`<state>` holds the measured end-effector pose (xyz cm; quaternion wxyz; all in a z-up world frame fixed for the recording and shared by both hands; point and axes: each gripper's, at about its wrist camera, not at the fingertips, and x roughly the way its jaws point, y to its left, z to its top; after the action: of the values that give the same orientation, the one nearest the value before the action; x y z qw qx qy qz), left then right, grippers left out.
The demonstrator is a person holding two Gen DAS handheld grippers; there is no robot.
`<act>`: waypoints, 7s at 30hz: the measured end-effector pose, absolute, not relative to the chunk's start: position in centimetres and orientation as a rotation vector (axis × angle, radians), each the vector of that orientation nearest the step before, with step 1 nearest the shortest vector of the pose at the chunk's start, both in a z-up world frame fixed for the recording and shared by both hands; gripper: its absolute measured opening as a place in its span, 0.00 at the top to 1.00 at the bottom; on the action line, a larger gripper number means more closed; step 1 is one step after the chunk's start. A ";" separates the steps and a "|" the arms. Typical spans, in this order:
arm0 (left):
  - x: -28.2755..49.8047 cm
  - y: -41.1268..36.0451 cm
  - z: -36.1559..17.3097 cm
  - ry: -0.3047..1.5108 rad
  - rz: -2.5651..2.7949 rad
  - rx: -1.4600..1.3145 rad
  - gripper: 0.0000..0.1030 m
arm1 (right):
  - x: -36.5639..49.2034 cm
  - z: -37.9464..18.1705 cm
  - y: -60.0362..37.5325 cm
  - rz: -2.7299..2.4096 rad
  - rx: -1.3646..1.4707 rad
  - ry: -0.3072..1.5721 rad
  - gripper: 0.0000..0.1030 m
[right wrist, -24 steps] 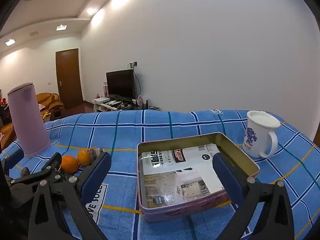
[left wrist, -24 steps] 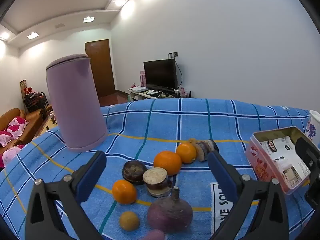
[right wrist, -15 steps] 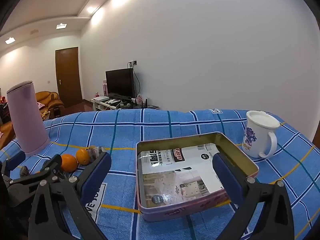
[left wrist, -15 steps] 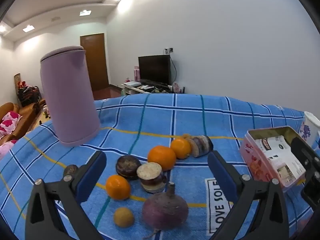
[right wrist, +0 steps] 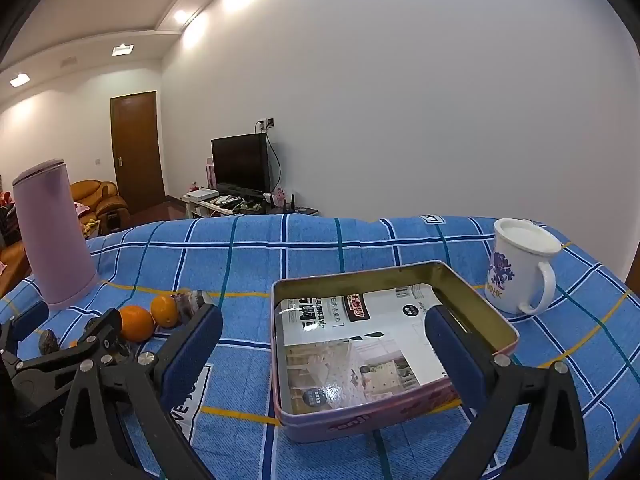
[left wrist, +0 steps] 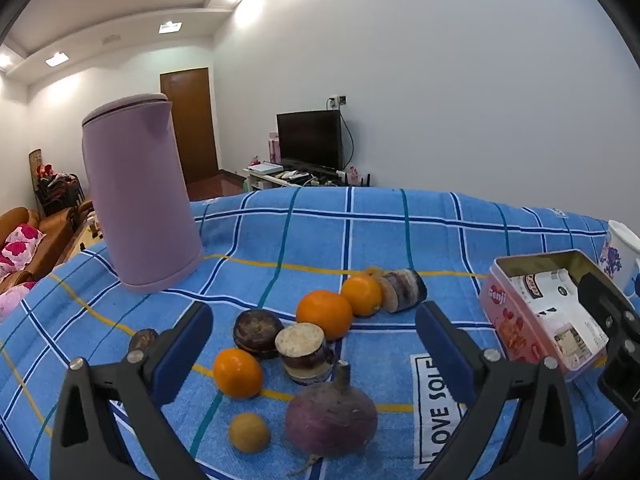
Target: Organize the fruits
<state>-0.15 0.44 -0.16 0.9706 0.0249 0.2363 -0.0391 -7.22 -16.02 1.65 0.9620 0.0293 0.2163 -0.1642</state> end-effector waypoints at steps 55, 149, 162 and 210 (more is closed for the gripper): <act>0.1 0.5 -0.3 0.486 -0.072 0.050 0.00 | -7.3 1.7 -16.3 -0.327 0.065 0.438 0.01; 0.6 -6.8 4.2 0.603 -0.478 0.097 0.60 | -4.5 1.4 -25.9 -0.120 0.081 0.618 0.47; -0.5 -16.8 0.9 0.687 -0.623 0.125 0.60 | -5.1 -0.4 -29.8 -0.191 -0.004 0.695 0.47; -0.2 -10.6 3.2 0.463 -0.398 0.008 0.00 | -8.1 1.7 -34.2 -0.217 0.263 0.460 0.29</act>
<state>-0.22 -10.57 3.24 0.9538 0.0038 0.2278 -0.1958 -8.11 -34.17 1.72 0.9593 0.1297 0.2268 -0.1071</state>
